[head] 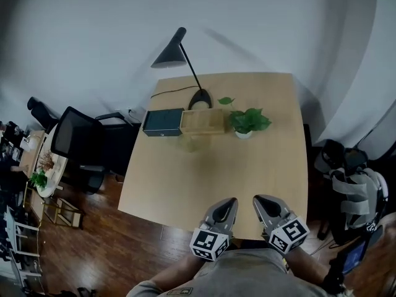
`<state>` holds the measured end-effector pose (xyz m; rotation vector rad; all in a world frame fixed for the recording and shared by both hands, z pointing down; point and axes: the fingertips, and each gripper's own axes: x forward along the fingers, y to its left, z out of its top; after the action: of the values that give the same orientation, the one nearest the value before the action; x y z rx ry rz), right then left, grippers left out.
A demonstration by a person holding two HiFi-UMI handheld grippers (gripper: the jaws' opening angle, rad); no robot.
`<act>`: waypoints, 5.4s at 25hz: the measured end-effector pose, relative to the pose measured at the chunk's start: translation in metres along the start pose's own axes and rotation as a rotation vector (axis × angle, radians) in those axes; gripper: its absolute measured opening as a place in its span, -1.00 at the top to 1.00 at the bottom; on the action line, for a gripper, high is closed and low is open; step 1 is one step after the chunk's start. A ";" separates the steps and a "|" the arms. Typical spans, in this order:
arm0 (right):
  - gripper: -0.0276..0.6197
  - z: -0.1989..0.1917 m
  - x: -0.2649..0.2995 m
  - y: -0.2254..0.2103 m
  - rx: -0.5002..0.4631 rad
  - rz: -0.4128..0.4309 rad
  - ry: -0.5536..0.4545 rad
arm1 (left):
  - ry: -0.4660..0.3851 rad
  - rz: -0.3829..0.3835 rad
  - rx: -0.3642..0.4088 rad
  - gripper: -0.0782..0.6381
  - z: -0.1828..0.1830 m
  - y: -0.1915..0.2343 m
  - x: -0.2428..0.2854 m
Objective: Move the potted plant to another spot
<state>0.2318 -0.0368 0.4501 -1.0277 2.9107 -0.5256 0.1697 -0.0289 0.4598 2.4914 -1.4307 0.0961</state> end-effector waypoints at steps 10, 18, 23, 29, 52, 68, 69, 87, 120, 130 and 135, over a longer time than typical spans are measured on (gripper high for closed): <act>0.90 0.015 0.048 -0.027 -0.003 -0.026 -0.002 | 0.007 -0.004 0.017 0.77 0.018 0.046 0.034; 0.90 0.029 0.093 -0.061 -0.061 -0.070 0.007 | -0.002 -0.039 0.032 0.77 0.033 0.088 0.079; 0.90 0.022 0.122 -0.099 -0.072 -0.108 0.039 | 0.028 -0.042 0.033 0.77 0.023 0.115 0.118; 0.90 -0.015 0.160 -0.143 -0.047 -0.141 0.129 | 0.112 -0.034 -0.001 0.77 -0.014 0.147 0.168; 0.15 -0.106 0.214 -0.244 -0.109 -0.184 0.398 | 0.279 -0.035 0.035 0.49 -0.099 0.216 0.259; -0.30 -0.112 0.248 -0.276 -0.368 -0.050 0.482 | 0.261 -0.214 0.201 -0.07 -0.104 0.215 0.297; -0.30 -0.113 0.248 -0.277 -0.373 -0.038 0.485 | 0.264 -0.225 0.211 -0.06 -0.104 0.215 0.299; -0.01 -0.110 0.247 -0.273 -0.432 0.045 0.442 | 0.252 -0.302 0.255 -0.05 -0.102 0.203 0.301; 0.01 0.002 0.127 -0.108 -0.610 0.069 0.283 | 0.065 -0.197 0.360 -0.04 0.020 0.088 0.136; 0.02 -0.002 0.128 -0.060 -0.630 0.173 0.252 | 0.063 -0.087 0.355 -0.05 0.024 0.092 0.084; 0.02 -0.006 0.140 -0.029 -0.641 0.211 0.243 | 0.055 -0.043 0.361 -0.05 0.026 0.107 0.054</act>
<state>0.1386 -0.1418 0.4790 -0.6936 3.4407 0.3450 0.1034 -0.1323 0.4658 2.7743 -1.4435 0.4479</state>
